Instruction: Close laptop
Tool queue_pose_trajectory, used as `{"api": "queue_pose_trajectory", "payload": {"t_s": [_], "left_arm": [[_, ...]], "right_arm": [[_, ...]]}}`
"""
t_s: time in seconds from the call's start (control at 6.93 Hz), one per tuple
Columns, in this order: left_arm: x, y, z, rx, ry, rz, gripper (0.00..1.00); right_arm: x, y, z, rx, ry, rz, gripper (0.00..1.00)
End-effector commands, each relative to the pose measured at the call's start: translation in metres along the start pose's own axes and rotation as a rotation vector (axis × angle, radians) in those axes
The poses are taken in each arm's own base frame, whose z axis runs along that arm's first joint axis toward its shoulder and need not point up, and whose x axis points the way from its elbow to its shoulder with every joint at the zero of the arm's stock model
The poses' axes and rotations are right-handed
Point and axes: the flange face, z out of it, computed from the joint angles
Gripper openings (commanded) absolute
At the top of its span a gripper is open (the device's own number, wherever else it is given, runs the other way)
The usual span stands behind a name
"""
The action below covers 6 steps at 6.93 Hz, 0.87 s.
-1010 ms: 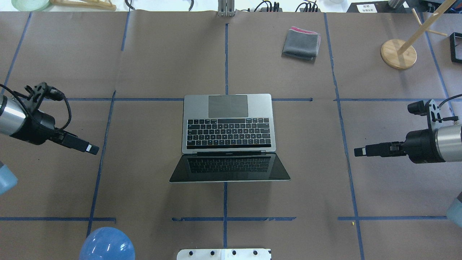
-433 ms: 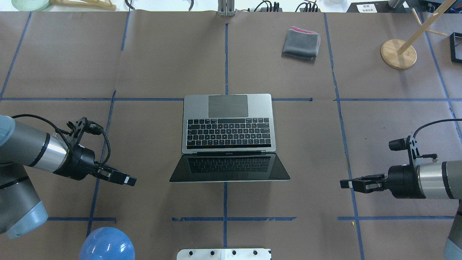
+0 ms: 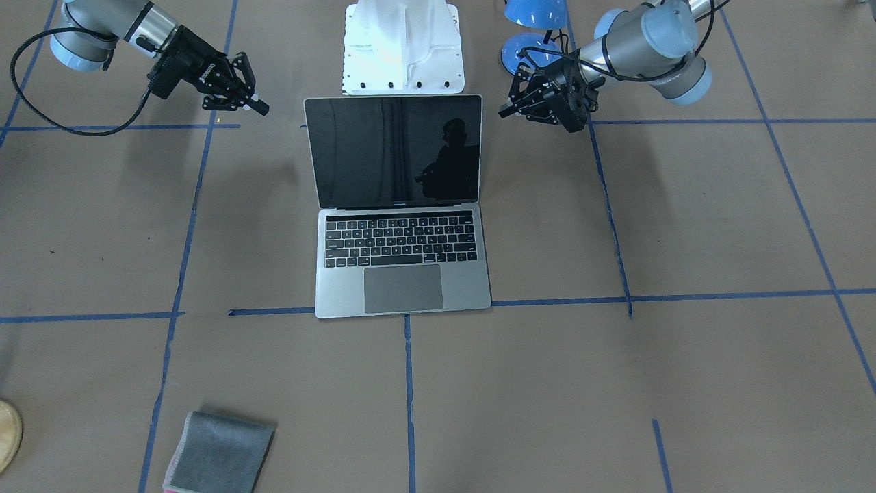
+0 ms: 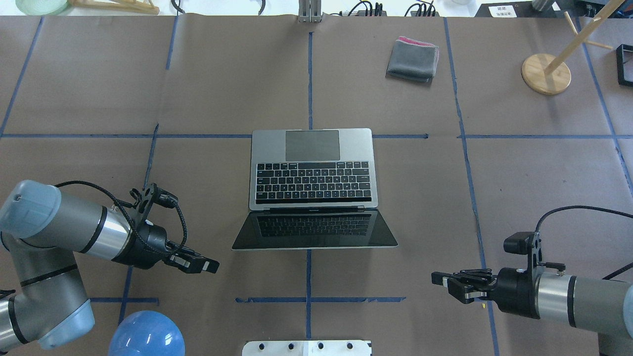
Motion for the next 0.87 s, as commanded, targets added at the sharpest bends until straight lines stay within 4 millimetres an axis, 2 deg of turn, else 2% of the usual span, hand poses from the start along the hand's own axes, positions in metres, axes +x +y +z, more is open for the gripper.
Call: {"api": "queue_pose_trajectory", "payload": {"t_s": [0.0, 0.14, 0.58, 0.72], "left_arm": [[0.016, -0.011, 0.010, 0.040, 0.022, 0.017, 0.00], [0.023, -0.017, 0.012, 0.046, 0.034, -0.005, 0.00], [0.027, -0.018, 0.012, 0.050, 0.039, -0.005, 0.00], [0.029, -0.019, 0.012, 0.052, 0.043, -0.003, 0.00]], "right_arm": [[-0.029, -0.008, 0.017, 0.093, -0.054, 0.013, 0.00], [-0.034, -0.012, 0.020, 0.123, -0.058, 0.017, 0.00], [-0.033, -0.015, 0.021, 0.157, -0.046, 0.018, 0.00], [-0.042, -0.018, 0.028, 0.165, -0.062, 0.022, 0.00]]}}
